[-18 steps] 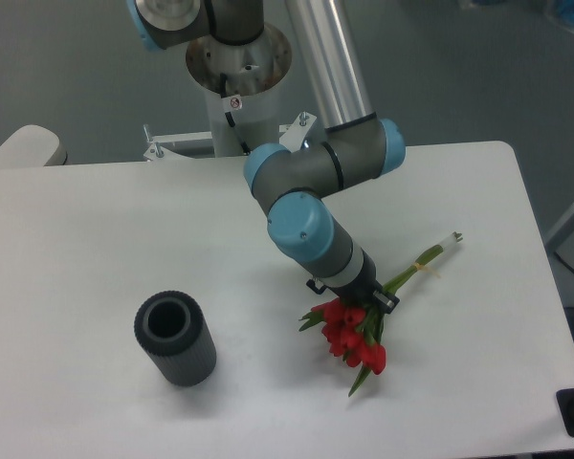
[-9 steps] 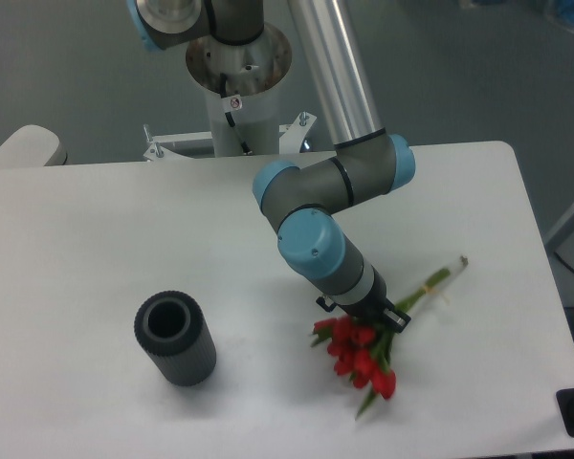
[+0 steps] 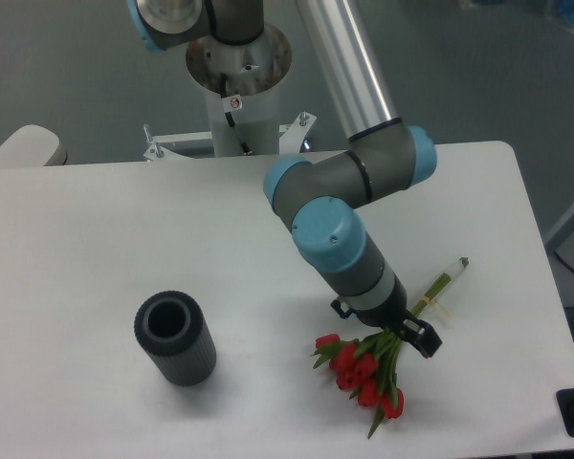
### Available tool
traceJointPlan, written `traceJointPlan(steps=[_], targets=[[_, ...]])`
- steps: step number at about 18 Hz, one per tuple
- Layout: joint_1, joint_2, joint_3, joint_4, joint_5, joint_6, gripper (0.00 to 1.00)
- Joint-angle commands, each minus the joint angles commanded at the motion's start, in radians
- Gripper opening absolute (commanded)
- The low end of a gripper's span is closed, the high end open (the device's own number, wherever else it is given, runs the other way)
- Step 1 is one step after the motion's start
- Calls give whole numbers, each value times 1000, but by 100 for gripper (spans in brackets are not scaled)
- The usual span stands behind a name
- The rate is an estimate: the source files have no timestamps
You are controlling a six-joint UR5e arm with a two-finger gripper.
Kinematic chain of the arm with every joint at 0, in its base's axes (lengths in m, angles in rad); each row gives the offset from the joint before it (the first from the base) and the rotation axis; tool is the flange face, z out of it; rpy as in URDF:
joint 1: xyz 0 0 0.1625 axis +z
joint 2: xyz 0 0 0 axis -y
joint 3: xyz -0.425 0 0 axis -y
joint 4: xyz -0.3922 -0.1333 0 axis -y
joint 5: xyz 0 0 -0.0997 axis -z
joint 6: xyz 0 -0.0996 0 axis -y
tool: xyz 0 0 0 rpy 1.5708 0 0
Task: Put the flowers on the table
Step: 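Open the gripper and raise it away from the tulips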
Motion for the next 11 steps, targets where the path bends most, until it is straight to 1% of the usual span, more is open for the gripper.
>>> traceJointPlan(steps=[1,2,5,7,8,11], targets=[[15,0,34,-28,-44,0,91],[34,2,57,-40,-100,0,91],[90,5,108,-59,-256,2,91],[110,3,138,-72,-313,5,92],[123,3,149,-91,-325,18,92],[166,6,181,-152,-374,124,94]])
